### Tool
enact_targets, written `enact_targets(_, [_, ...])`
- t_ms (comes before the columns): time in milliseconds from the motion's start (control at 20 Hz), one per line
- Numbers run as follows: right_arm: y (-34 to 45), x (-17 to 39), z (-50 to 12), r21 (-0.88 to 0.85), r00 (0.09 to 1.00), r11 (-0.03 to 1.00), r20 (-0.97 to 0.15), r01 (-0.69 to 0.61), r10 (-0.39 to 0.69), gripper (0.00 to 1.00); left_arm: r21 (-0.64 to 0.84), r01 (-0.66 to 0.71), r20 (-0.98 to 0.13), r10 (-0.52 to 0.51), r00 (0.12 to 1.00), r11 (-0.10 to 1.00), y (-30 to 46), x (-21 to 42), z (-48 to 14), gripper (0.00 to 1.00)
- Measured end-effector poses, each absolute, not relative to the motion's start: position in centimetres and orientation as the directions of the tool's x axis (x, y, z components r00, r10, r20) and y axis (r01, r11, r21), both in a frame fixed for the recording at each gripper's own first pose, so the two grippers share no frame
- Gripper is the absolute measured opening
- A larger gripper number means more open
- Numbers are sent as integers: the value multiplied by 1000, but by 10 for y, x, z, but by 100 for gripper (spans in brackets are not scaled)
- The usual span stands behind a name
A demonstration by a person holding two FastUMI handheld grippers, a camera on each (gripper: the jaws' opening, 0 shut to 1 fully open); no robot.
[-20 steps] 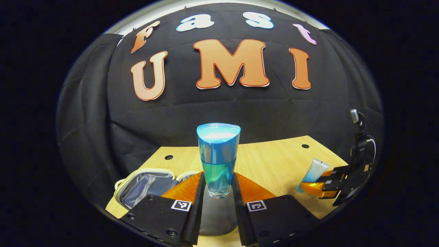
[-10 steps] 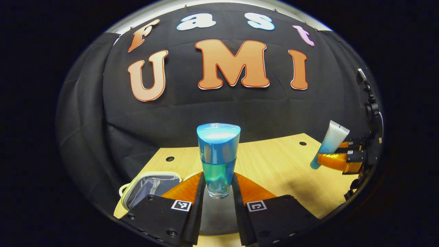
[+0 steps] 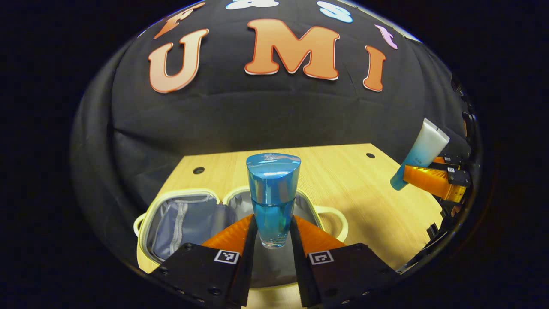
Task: First open the suitcase, pack the skin care products into it, and then close the suitcase.
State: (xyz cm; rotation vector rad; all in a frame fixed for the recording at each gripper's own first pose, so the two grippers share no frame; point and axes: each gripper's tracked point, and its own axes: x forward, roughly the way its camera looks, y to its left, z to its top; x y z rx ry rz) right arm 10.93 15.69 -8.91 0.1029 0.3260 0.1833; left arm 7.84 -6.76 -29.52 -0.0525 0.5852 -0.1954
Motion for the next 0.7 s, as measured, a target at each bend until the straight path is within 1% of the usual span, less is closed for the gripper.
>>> enact_targets(350, [195, 101, -109, 133, 908, 986, -392, -104, 149, 40, -177, 248, -674, -301, 675, 953, -71, 83, -328, 44])
enact_targets(600, [216, 103, -103, 161, 898, 980, -405, -113, 170, 40, -217, 220, -760, -306, 574, 951, -71, 83, -354, 44])
enact_targets(650, [220, 104, -104, 166, 895, 979, -409, -117, 176, 40, -225, 212, -773, -306, 556, 951, -72, 83, -357, 43])
enact_targets(700, [224, 106, -105, 171, 893, 978, -412, -119, 181, 40, -233, 198, -785, -304, 539, 952, -72, 83, -360, 44])
